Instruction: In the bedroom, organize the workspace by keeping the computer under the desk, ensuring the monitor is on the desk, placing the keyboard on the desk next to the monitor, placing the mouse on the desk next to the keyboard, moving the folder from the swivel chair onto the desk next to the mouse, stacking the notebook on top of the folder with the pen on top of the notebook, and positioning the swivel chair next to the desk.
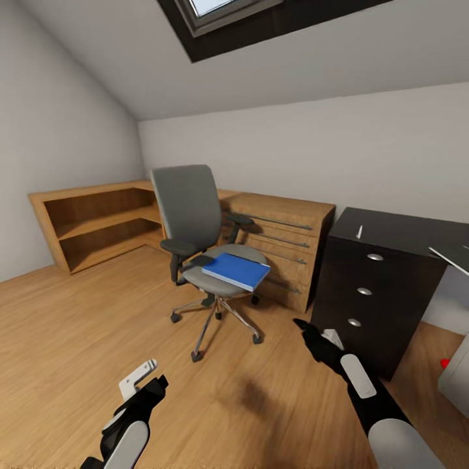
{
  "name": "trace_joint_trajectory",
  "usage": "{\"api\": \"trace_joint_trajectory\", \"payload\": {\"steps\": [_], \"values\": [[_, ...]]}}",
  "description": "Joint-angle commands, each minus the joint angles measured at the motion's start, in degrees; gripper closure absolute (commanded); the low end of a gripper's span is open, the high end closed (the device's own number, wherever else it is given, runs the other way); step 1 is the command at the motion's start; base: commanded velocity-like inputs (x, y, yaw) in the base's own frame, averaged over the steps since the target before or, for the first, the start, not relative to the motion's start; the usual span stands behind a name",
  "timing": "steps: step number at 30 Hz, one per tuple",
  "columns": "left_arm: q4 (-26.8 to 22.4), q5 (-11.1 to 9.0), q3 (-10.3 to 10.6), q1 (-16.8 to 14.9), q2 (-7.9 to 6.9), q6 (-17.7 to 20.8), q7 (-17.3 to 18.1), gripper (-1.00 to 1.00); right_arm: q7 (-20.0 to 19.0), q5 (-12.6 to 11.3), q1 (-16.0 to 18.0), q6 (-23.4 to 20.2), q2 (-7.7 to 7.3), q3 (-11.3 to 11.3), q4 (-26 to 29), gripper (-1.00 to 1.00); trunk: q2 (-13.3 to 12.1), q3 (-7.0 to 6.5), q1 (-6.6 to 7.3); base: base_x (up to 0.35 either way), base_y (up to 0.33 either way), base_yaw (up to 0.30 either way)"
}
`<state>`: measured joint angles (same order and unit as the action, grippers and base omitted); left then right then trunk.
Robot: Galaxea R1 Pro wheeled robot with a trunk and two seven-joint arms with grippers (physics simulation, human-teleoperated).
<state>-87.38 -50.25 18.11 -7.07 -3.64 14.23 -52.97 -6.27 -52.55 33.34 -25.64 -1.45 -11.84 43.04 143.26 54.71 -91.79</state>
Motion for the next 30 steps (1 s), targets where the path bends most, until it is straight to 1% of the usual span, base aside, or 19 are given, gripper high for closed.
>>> {"api": "trace_joint_trajectory", "payload": {"steps": [1,2,3,5,10,11,14,15,26,28,30], "values": [[-0.1,-0.2,0.0,0.0,-0.05,0.3,-0.4,-1.00,-1.2,-0.2,0.1,-0.4,0.12,-0.1,-0.1,-1.00,0.0,0.29,-0.01,0.000,0.000,0.000],[-0.2,-0.1,-0.1,0.0,-0.05,0.3,-0.4,-1.00,-2.3,-0.3,0.2,-0.4,0.19,0.1,-0.3,-1.00,0.1,0.51,-0.04,0.000,0.000,0.000],[-0.3,-0.2,-0.2,0.0,-0.05,0.3,-0.4,-1.00,-5.0,-0.5,0.3,-0.4,0.26,0.4,-0.5,-1.00,0.1,0.73,-0.06,0.000,0.000,0.000],[-0.4,-0.1,-0.3,0.0,-0.05,0.3,-0.4,-1.00,-11.0,-0.6,0.4,-0.4,0.24,1.9,-0.8,-1.00,0.1,1.17,-0.11,0.000,0.000,0.000],[-0.4,-0.1,-0.3,0.0,-0.05,0.4,-0.4,-1.00,-17.3,-0.7,0.4,-0.4,-0.01,3.2,-1.1,-1.00,0.2,2.28,-0.24,0.000,0.000,0.000],[-0.4,-0.1,-0.3,0.0,-0.05,0.4,-0.4,-1.00,-19.1,-0.7,0.4,-0.5,-0.08,3.5,-1.7,-1.00,0.2,2.50,-0.27,0.000,0.000,0.000],[-0.4,-0.2,-0.2,0.0,-0.03,0.4,-0.3,-1.00,-21.2,-0.8,0.4,-0.6,-0.19,3.8,-3.6,-1.00,0.2,3.17,-0.35,0.000,0.000,0.000],[-0.3,-0.2,0.0,0.0,0.05,0.4,-0.2,-1.00,-23.0,-0.9,0.4,-1.2,-0.22,3.9,-4.8,-1.00,0.2,3.17,-0.35,0.000,0.000,0.000],[-0.1,0.0,0.2,0.0,0.04,0.4,-0.1,-1.00,-25.3,-1.1,0.4,-1.5,-0.14,3.8,-5.0,-1.00,0.2,3.17,-0.35,0.004,0.000,0.000],[-0.1,0.1,0.2,0.0,0.04,0.4,0.0,-1.00,-26.5,-1.0,0.4,-1.5,-0.14,3.9,-4.9,-1.00,0.2,3.17,-0.35,0.156,0.033,0.000],[-0.1,0.1,0.2,0.0,0.04,0.4,0.0,-1.00,-27.0,-1.0,0.4,-1.5,-0.13,3.9,-4.8,-1.00,0.2,3.17,-0.35,0.227,0.057,0.000]]}}
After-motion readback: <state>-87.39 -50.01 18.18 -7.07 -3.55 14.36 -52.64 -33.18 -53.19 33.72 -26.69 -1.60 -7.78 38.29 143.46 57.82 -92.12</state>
